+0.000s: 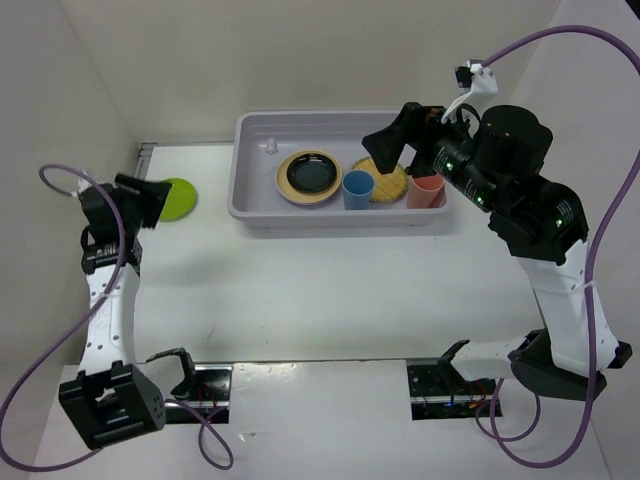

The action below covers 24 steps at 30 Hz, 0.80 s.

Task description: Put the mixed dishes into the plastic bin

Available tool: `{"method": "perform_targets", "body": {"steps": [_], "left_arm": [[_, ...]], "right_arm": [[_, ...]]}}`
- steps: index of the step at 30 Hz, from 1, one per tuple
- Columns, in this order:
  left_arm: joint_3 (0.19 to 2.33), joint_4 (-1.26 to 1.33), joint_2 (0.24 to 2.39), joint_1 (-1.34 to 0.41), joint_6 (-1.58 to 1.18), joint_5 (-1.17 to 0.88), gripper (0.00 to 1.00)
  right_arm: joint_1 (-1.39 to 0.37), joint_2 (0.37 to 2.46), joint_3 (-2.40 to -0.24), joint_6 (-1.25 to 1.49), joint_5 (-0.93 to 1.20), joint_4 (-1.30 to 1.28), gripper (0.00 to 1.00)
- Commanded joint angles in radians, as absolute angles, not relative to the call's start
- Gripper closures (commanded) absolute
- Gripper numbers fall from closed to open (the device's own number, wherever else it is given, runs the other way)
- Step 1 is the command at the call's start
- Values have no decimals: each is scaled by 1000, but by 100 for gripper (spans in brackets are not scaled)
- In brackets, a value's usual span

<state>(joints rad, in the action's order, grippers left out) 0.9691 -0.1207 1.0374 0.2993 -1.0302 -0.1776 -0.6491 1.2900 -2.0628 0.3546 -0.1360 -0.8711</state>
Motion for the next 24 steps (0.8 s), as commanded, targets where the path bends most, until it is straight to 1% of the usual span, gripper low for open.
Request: {"method": "perform_targets", "body": {"steps": [1, 3, 5, 6, 8, 9, 10, 14, 16, 24], "left_arm": [[841, -141, 994, 397, -1037, -199, 36], [799, -130, 983, 446, -1013, -199, 35], [776, -105, 973, 484, -1012, -213, 32], [741, -89, 1003, 501, -1012, -228, 32], [689, 0, 1054, 561, -1040, -325, 30], [634, 36, 1127, 580, -1075, -366, 30], [606, 131, 1170, 597, -1094, -446, 30], [560, 319, 1433, 623, -1161, -561, 30], [546, 420, 1485, 623, -1189, -600, 30], [528, 474, 1500, 623, -1178, -453, 30]], "right_arm": [[-637, 1247, -2033, 360, -121, -804, 0], [-637, 1247, -2022, 360, -121, -804, 0], [-627, 1238, -2011, 360, -121, -804, 0], [-627, 1238, -2002, 360, -121, -793, 0], [-627, 1227, -1993, 351, -121, -793, 0], [-627, 1227, -1993, 351, -121, -784, 0], [-627, 1218, -1984, 351, -121, -784, 0], [-627, 1207, -1973, 351, -132, -773, 0], [-627, 1207, -1962, 351, -132, -773, 0], [-627, 1216, -1962, 342, -132, -752, 0]]}}
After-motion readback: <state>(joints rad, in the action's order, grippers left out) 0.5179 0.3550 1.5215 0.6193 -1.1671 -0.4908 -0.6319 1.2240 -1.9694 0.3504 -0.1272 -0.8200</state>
